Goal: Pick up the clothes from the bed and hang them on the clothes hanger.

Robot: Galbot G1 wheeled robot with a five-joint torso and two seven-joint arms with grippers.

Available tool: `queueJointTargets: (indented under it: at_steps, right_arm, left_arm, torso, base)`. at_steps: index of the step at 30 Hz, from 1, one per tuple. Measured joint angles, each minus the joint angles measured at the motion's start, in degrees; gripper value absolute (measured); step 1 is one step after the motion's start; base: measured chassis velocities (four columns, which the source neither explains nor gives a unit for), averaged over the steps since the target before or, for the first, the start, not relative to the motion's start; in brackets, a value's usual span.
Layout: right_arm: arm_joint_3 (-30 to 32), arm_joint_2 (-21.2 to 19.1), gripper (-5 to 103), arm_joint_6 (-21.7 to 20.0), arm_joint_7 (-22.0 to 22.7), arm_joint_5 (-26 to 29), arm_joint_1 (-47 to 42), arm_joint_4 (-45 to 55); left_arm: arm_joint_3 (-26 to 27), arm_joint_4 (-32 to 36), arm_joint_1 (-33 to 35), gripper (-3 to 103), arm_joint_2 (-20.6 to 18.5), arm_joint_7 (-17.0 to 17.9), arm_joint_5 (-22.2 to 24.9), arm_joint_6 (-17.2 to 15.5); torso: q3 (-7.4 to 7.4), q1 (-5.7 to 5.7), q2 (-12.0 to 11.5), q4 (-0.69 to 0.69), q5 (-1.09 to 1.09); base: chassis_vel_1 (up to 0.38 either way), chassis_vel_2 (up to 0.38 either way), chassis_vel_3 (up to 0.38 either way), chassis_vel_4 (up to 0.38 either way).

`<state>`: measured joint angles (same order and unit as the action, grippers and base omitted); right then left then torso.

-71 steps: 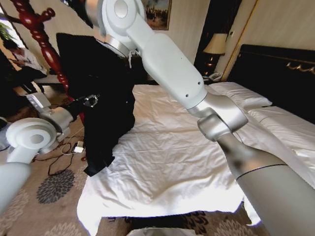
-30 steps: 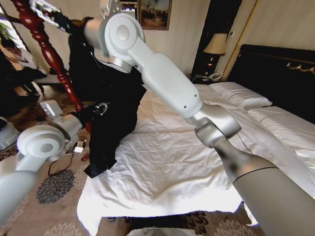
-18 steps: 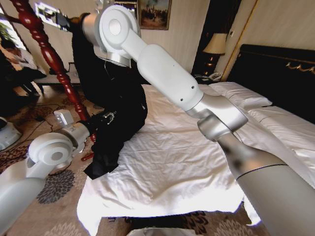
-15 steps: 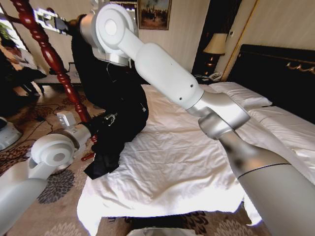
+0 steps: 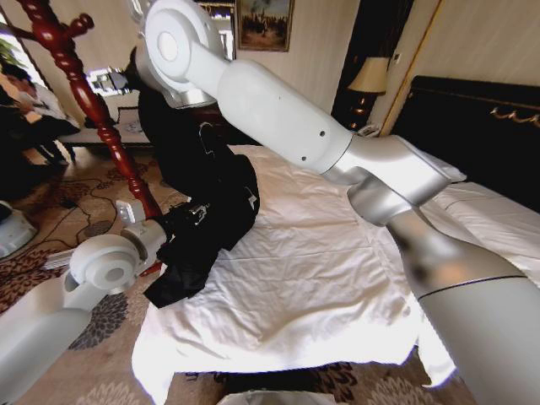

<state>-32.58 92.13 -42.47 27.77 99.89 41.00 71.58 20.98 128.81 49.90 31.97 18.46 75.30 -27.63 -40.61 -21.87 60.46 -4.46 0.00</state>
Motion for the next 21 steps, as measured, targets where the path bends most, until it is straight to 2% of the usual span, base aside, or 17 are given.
queueJointTargets:
  at_steps: [4, 8, 9, 11, 13, 15, 16, 18, 19, 20, 21]
  right_arm:
    - [-1.0, 0.0, 100, -0.1, -0.8, -0.2, 1.2, -0.2]
    - [-2.3, 0.0, 100, -0.1, 0.6, -0.6, 1.6, 0.0]
    - [-3.1, 0.0, 100, -0.1, 1.3, -1.9, 1.8, 0.1]
    - [-4.3, 0.0, 100, -0.1, 1.7, -7.8, 1.8, 0.6]
    - [-4.6, 0.0, 100, 0.0, 1.6, -9.4, 1.4, 0.9]
    - [-5.1, 0.0, 100, 2.5, 0.4, -11.1, 0.2, 1.7]
    - [-5.1, 0.0, 100, 2.5, 0.4, -11.1, 0.2, 1.7]
    - [-6.3, 0.0, 100, 5.8, -1.2, -14.9, -0.5, 3.2]
    - [-6.7, 0.0, 100, 5.3, -3.4, -18.3, -0.7, 4.5]
    - [-6.7, 0.0, 100, 5.3, -3.4, -18.3, -0.7, 4.5]
    - [-6.8, 0.0, 100, 4.0, -5.7, -20.4, -0.7, 5.5]
  left_arm:
    - [-0.5, 0.0, -0.2, 19, 0.5, 0.0, 0.1, 0.2]
    - [-0.5, 0.2, 0.2, 19, 0.7, 0.0, 0.0, 0.2]
    - [-0.4, 0.2, 0.4, 19, 0.7, 0.1, 0.0, 0.2]
    - [0.3, 0.0, 0.9, 19, 0.7, 0.2, -0.1, 0.2]
    - [0.7, 0.0, 1.2, 19, 0.7, 0.2, -0.1, 0.2]
    - [1.5, -0.2, 1.7, 19, 0.7, 0.2, -0.1, 0.2]
    - [1.5, -0.2, 1.7, 19, 0.7, 0.2, -0.1, 0.2]
    - [2.1, -1.0, 1.8, 19, 0.7, 0.2, 0.0, 0.4]
    - [2.2, -1.8, 1.6, 19, 0.8, 0.2, 0.0, 0.6]
    - [2.2, -1.8, 1.6, 19, 0.8, 0.2, 0.0, 0.6]
    - [2.2, -2.2, 1.5, 19, 0.9, 0.2, 0.0, 0.7]
  torso:
    - [0.0, 0.0, 0.0, 0.0, 0.0]
    - [0.0, 0.0, 0.0, 0.0, 0.0]
    - [0.0, 0.0, 0.0, -0.01, 0.0]
    - [0.0, 0.0, 0.0, 0.0, 0.0]
    - [0.0, 0.0, 0.0, 0.0, 0.0]
    - [0.0, 0.0, 0.0, -0.01, 0.0]
    - [0.0, 0.0, 0.0, -0.01, 0.0]
    - [0.0, 0.0, 0.0, 0.0, 0.0]
    - [-0.01, 0.0, 0.0, 0.0, 0.0]
    - [-0.01, 0.0, 0.0, 0.0, 0.0]
    - [-0.01, -0.01, 0.0, 0.0, 0.0]
  base:
    - [0.0, 0.0, 0.0, 0.0]
    - [0.0, 0.0, 0.0, 0.0]
    - [0.0, 0.0, 0.0, 0.0]
    - [0.0, 0.0, 0.0, 0.0]
    - [0.0, 0.0, 0.0, 0.0]
    - [0.0, 0.0, 0.0, 0.0]
    - [0.0, 0.0, 0.0, 0.0]
    - [0.0, 0.0, 0.0, 0.0]
    - [0.0, 0.0, 0.0, 0.0]
    - [0.0, 0.0, 0.0, 0.0]
    - [0.0, 0.0, 0.0, 0.0]
